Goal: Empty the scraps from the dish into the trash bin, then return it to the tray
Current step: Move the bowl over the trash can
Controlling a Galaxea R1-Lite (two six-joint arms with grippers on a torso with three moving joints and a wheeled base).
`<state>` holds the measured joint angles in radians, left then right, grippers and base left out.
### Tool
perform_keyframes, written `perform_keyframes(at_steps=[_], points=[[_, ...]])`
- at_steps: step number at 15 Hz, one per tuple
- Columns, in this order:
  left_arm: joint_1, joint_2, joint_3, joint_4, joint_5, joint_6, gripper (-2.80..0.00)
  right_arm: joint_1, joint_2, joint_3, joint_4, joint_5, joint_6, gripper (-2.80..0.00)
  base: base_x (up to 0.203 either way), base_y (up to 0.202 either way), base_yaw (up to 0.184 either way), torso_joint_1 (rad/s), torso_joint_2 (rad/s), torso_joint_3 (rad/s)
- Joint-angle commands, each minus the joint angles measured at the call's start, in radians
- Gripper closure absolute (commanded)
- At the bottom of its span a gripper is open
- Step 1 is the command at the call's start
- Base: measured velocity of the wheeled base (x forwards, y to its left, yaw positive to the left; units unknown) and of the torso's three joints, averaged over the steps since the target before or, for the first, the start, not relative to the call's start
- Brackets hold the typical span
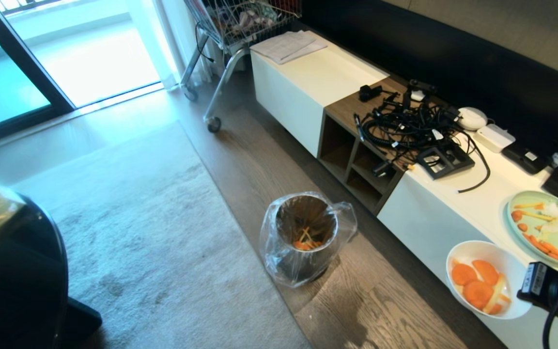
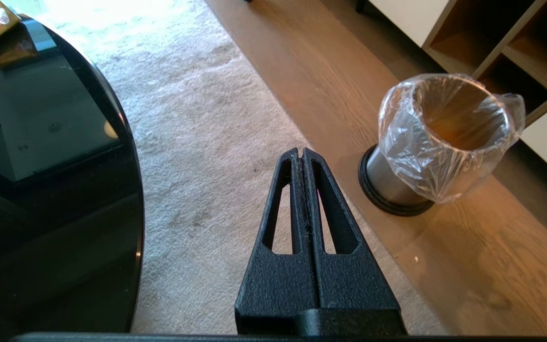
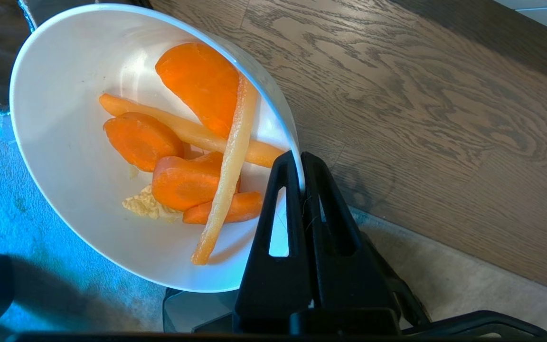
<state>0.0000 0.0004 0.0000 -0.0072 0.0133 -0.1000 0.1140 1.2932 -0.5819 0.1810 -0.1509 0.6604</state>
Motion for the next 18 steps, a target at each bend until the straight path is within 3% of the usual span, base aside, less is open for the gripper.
perform_keyframes(at_steps=[1, 6, 18], points=[[0.000, 0.000, 0.000, 0.000, 0.001, 0.000, 0.00, 0.019, -0.002, -0.001, -0.028, -0.001, 0.004, 0.00, 0.000, 0.000, 0.000, 0.004, 0.00, -0.205], [0.000, 0.000, 0.000, 0.000, 0.001, -0.001, 0.00, 0.053, 0.000, -0.001, -0.100, -0.001, 0.007, 0.00, 0.000, 0.000, 0.000, 0.002, 0.00, -0.199], [0.000, 0.000, 0.000, 0.000, 0.001, -0.001, 0.00, 0.082, -0.002, -0.003, -0.113, -0.001, 0.004, 0.00, 0.000, 0.000, 0.000, 0.003, 0.00, -0.197]])
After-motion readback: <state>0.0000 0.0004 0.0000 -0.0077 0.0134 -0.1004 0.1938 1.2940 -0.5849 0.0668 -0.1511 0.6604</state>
